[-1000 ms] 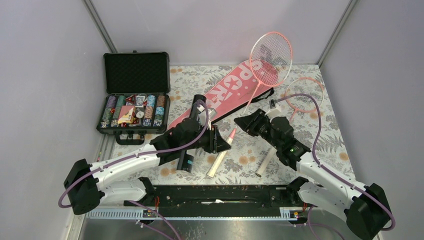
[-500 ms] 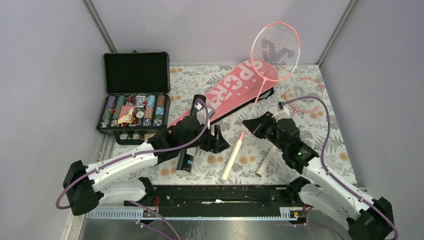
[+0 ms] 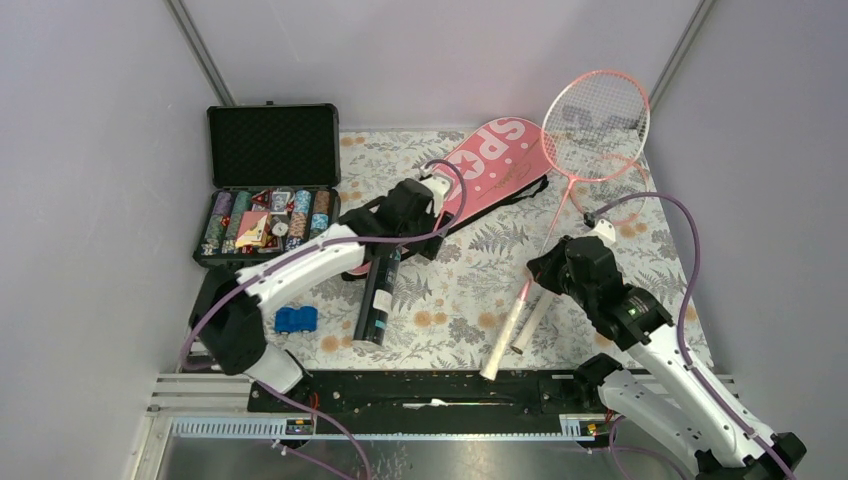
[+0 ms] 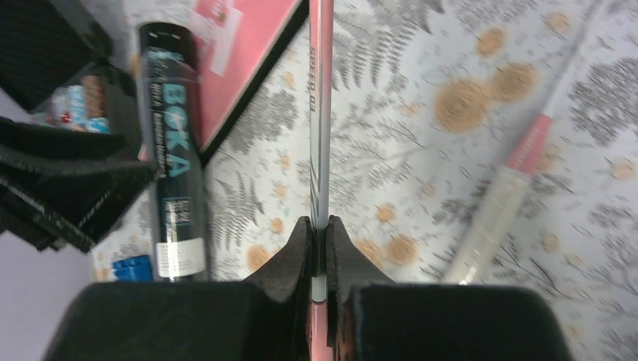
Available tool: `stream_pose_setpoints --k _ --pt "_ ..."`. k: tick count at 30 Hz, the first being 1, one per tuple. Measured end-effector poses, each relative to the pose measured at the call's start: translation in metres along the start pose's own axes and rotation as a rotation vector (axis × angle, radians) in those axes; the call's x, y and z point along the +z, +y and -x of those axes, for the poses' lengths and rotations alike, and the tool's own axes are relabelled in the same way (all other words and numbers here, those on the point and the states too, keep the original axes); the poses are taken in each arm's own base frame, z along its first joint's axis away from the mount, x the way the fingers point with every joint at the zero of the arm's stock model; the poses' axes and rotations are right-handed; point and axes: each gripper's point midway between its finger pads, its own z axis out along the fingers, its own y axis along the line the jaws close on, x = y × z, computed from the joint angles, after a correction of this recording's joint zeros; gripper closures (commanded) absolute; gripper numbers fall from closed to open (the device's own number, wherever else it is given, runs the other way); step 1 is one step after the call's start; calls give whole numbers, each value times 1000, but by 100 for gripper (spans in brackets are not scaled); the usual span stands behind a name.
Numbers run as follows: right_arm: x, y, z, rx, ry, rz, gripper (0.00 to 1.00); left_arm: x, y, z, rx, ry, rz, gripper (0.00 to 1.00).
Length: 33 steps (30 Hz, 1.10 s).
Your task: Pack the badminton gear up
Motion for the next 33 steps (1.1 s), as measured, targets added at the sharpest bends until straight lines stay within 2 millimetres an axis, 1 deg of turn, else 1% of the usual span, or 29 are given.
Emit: stream_pose_setpoints --k 3,6,9,13,15,17,19,23,25,27,28,33 --pt "-7 -14 -8 -4 50 -78 100 25 10 -9 70 62 30 33" --pt "-16 -21 -12 -8 77 -104 100 49 13 -10 109 103 37 33" --pt "-26 -19 -10 1 63 -68 100 76 19 -11 126 137 37 33" --pt "-40 -13 -2 21 17 -1 100 107 29 -26 156 199 40 33" --pt "-42 -13 -1 23 12 6 100 118 31 -32 173 227 41 33" --pt "-40 -13 -2 20 18 -1 100 130 32 -34 194 240 44 33" --pt "-39 -14 -4 18 24 -7 100 137 33 -35 211 245 47 34" --pt "-36 -15 -5 18 27 -11 100 148 36 -34 228 253 58 40" --pt "-36 -16 -6 18 29 -13 100 152 38 -35 226 256 64 46" --pt "-35 -16 -7 17 31 -15 100 155 43 -38 216 265 76 54" --pt "-35 -17 -7 17 31 -15 100 156 46 -39 210 268 83 56" --pt "-33 -13 -6 23 24 -1 100 161 52 -42 194 272 102 62"
